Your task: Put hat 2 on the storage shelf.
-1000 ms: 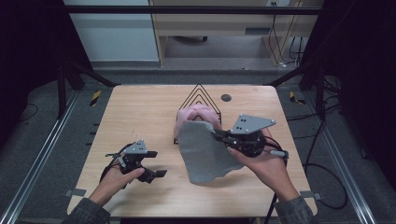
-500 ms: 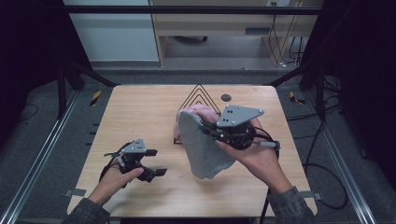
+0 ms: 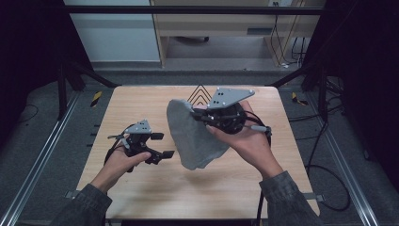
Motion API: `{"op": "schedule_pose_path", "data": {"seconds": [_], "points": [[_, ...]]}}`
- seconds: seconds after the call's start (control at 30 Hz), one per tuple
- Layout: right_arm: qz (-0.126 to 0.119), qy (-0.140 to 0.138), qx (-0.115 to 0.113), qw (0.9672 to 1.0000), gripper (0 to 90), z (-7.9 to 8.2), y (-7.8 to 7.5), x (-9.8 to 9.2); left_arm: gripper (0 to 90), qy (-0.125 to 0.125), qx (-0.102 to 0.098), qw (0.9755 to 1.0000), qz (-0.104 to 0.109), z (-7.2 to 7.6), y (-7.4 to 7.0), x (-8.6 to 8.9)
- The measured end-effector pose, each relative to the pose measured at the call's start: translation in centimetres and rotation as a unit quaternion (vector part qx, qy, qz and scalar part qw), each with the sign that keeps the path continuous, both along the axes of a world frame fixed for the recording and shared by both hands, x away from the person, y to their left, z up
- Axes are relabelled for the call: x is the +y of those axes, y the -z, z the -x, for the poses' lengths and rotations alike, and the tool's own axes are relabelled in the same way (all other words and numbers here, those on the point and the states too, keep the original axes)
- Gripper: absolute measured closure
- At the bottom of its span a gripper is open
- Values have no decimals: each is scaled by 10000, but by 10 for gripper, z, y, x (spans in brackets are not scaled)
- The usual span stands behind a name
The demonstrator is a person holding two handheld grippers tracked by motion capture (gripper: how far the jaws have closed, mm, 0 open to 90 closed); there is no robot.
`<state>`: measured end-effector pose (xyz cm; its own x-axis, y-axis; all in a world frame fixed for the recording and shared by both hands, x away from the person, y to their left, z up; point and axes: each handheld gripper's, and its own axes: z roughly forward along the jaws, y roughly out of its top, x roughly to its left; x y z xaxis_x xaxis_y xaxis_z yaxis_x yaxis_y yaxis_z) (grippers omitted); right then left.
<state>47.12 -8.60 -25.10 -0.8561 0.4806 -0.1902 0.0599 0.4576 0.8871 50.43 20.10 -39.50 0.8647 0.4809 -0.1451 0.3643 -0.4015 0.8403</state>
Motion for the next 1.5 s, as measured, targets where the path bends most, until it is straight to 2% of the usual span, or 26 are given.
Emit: {"op": "schedule_pose_path", "data": {"seconds": [0.2, 0.5, 0.77, 0.9, 1.1, 1.13, 1.23, 1.27, 1.3, 1.33, 1.37, 1.4, 1.5], "points": [[-45, 40, 27, 10000, 861, -10, -9, 4, 112, -77, -65, 9999, -58, -10, -11, -1], [-31, 21, 72, 10000, 861, -11, -13, 2, 132, 88, -153, 9997, -187, -23, -24, -3], [-11, -72, 112, 9999, 861, -6, -15, 3, 135, 203, -168, 9992, -287, -33, -18, -11], [15, -115, 111, 9999, 861, -5, -15, 7, 142, 314, -131, 9992, -187, -35, -16, -15], [17, -155, 137, 9998, 861, -6, -14, 11, 170, 415, -187, 9989, -116, -36, -14, -20], [18, -162, 137, 9998, 861, -6, -13, 12, 199, 429, -161, 9989, -70, -37, -13, -20], [42, -156, 150, 9998, 861, -6, -12, 13, 449, 431, -245, 9987, -129, -38, -13, -21], [38, -138, 157, 9998, 861, -7, -11, 12, 521, 434, -363, 9982, -201, -37, -14, -23], [38, -138, 157, 9998, 861, -7, -11, 12, 581, 434, -363, 9982, -201, -37, -14, -23], [35, -121, 156, 9998, 861, -8, -10, 12, 581, 433, -412, 9980, -230, -37, -15, -23], [24, -100, 166, 9998, 861, -8, -10, 10, 657, 485, -430, 9976, -230, -36, -16, -24], [18, -30, 177, 9998, 860, -10, -9, 7, 780, 455, -462, 9975, -297, -34, -18, -25], [23, 65, 192, 9998, 860, -11, -7, 2, 839, 525, -443, 9973, -278, -32, -21, -25]]}}
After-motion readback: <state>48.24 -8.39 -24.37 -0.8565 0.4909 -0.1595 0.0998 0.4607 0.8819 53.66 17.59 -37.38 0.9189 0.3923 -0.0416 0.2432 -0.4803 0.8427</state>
